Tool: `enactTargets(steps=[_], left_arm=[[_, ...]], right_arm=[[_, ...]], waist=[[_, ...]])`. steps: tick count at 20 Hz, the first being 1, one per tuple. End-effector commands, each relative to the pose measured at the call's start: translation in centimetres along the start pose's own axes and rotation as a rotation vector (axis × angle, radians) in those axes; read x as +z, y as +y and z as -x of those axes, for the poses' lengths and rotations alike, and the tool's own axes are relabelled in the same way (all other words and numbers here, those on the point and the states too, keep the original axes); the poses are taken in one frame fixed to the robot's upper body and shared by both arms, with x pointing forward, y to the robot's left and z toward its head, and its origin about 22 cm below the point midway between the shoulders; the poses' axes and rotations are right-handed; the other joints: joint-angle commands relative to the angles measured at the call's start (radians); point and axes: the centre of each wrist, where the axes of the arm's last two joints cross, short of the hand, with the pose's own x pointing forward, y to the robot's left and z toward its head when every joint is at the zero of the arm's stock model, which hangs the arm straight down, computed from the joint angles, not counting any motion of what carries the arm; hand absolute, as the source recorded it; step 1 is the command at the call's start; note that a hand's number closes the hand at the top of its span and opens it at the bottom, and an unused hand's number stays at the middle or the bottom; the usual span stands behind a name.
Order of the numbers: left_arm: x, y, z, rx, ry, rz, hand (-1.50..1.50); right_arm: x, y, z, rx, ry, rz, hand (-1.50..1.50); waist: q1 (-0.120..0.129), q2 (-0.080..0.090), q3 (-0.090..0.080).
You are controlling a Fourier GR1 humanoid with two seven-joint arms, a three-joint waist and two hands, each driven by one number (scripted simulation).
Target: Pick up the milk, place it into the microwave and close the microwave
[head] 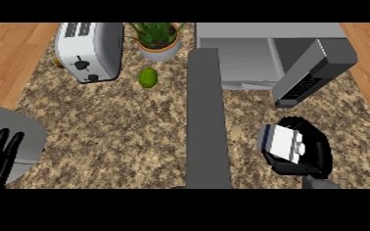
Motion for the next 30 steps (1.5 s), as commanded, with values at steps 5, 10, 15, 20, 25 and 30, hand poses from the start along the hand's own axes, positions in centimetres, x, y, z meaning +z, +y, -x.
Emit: enactTargets(steps=[5,10,15,20,25,30], left_arm=[[0.1,2.8,-1.2,0.006,0.026,-0.002,-1.50],[0.7,0.8,1.4,-0.014,0.009,0.000,-1.50],[0.4,1.4,0.2,-0.008,0.015,0.008,-1.50],[1.1,4.2,0.5,0.003,0.010,0.002,-1.50],[-0.5,3.0,1.9,0.014,0.026,0.036,-1.50],[-1.7,1.9,1.7,0.018,0.031,0.060,-1.50]], right_arm=[[-4.0,3.4,-3.1,0.122,-0.005,-0.021,1.50],[-10.8,6.0,-4.0,0.183,0.040,0.013,1.50],[-14.7,7.2,-2.7,0.222,0.079,-0.012,1.50],[-16.3,6.2,0.0,0.226,0.103,-0.028,1.50],[-20.6,7.9,-0.1,0.226,0.083,-0.025,1.50],[-23.4,8.4,-1.2,0.305,0.077,-0.022,1.50]], waist=[[0.007,0.002,0.000],[0.016,0.004,0.000],[0.020,0.005,0.001],[0.027,0.008,0.001],[0.048,0.019,0.002],[0.059,0.025,0.002]])
